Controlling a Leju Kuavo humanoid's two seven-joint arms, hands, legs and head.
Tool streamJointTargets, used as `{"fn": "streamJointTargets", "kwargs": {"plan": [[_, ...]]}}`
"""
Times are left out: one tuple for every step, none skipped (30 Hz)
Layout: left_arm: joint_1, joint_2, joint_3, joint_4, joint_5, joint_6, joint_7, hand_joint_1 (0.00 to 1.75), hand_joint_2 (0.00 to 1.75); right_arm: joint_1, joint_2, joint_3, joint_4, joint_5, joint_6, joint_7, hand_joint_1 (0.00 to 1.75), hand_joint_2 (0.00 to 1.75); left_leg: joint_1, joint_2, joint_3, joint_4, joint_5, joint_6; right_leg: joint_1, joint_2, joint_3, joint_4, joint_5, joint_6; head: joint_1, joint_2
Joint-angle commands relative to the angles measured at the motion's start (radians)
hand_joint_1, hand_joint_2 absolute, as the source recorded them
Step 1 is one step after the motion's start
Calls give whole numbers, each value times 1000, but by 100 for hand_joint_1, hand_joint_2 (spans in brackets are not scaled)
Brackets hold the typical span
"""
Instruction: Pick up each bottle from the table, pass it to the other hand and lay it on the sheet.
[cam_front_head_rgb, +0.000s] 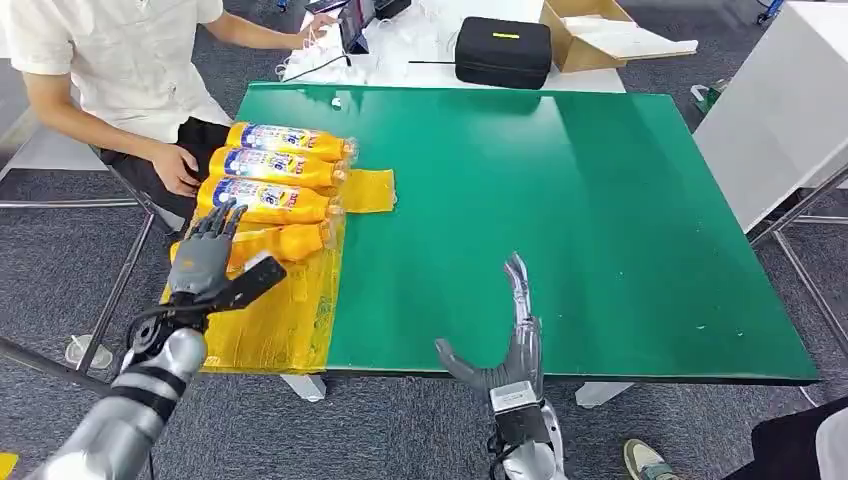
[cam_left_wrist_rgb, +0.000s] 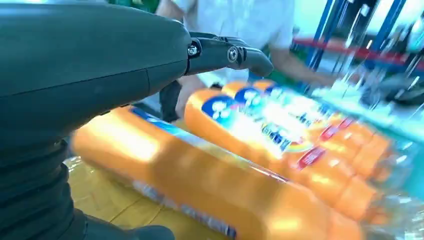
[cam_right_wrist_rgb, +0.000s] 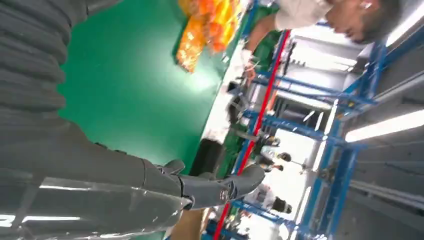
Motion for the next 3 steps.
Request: {"fn": "streamJointTargets", "kwargs": {"plan": [[117, 23, 1, -237, -11, 27, 24, 0, 175, 1, -12, -11, 27, -3, -12, 1, 0, 175, 1, -1, 5, 2, -3, 0, 2, -1, 6, 1, -4, -3, 1, 0], [116, 20, 2, -233, -11, 27, 25, 0, 175, 1, -13, -13, 29, -1, -17, 1, 0, 175, 2, -1, 6, 3, -4, -1, 2, -1, 7, 2, -5, -3, 0, 0], [120, 23, -5, -235, -10, 13, 22, 0, 175, 0, -20, -7, 37, 9, -32, 1, 0, 175, 1, 0, 2, 0, -2, 0, 1, 1, 3, 0, -2, -2, 0, 0]]}}
